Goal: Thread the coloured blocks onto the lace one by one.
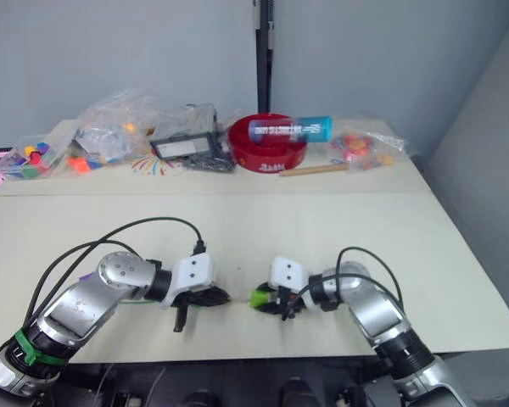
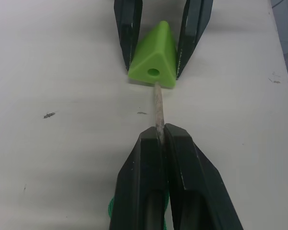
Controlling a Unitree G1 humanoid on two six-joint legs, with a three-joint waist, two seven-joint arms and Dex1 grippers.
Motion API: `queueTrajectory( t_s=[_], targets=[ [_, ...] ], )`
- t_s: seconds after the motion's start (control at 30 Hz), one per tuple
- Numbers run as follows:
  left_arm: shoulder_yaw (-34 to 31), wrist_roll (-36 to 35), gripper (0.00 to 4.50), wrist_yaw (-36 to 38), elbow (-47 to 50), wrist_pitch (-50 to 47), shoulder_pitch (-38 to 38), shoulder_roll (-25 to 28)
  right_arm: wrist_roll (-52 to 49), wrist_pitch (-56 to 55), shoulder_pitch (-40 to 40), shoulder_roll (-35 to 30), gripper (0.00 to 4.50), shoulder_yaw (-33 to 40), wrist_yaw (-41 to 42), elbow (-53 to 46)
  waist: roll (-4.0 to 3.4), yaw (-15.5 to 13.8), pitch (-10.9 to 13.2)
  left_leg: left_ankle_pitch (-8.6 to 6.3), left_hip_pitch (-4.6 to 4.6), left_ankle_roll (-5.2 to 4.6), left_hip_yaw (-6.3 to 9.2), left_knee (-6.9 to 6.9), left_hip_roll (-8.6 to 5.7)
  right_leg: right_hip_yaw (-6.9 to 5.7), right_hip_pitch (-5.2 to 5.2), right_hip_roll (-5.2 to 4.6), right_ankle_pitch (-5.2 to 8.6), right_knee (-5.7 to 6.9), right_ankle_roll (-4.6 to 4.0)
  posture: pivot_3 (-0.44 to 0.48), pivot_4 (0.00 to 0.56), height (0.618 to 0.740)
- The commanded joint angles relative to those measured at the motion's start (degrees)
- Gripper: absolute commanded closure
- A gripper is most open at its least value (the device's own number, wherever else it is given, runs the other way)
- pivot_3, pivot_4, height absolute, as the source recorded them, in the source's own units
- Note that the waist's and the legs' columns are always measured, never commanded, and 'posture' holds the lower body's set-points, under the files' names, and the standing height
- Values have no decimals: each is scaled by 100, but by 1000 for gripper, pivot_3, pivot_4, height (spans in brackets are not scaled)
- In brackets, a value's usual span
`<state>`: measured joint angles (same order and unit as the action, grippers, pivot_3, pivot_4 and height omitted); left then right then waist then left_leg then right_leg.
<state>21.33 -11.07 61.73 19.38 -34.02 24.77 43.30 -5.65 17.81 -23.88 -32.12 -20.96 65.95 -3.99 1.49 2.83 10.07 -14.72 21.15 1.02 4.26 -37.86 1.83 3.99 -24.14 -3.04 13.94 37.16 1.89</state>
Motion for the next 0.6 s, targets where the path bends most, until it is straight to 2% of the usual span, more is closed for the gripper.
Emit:
queueTrajectory(
  t_s=[0.03, 0.6],
  targets=[
    [-117, -63, 4500, -37, 256, -11, 35, -41, 41, 70, 89, -53, 3185, -188, 105, -42, 0, -17, 0, 0, 0, 0, 0, 0, -1, 0, 0, -1, 0, 0, 0, 0, 150, 731],
    [-64, -136, 4500, 33, 307, -75, 244, -187, 53, 183, 99, -83, 3185, -246, 86, -150, 0, -37, 0, 0, 1, 0, -1, -1, -4, -1, 3, -4, 0, -3, 1, 0, 150, 731]
  ],
)
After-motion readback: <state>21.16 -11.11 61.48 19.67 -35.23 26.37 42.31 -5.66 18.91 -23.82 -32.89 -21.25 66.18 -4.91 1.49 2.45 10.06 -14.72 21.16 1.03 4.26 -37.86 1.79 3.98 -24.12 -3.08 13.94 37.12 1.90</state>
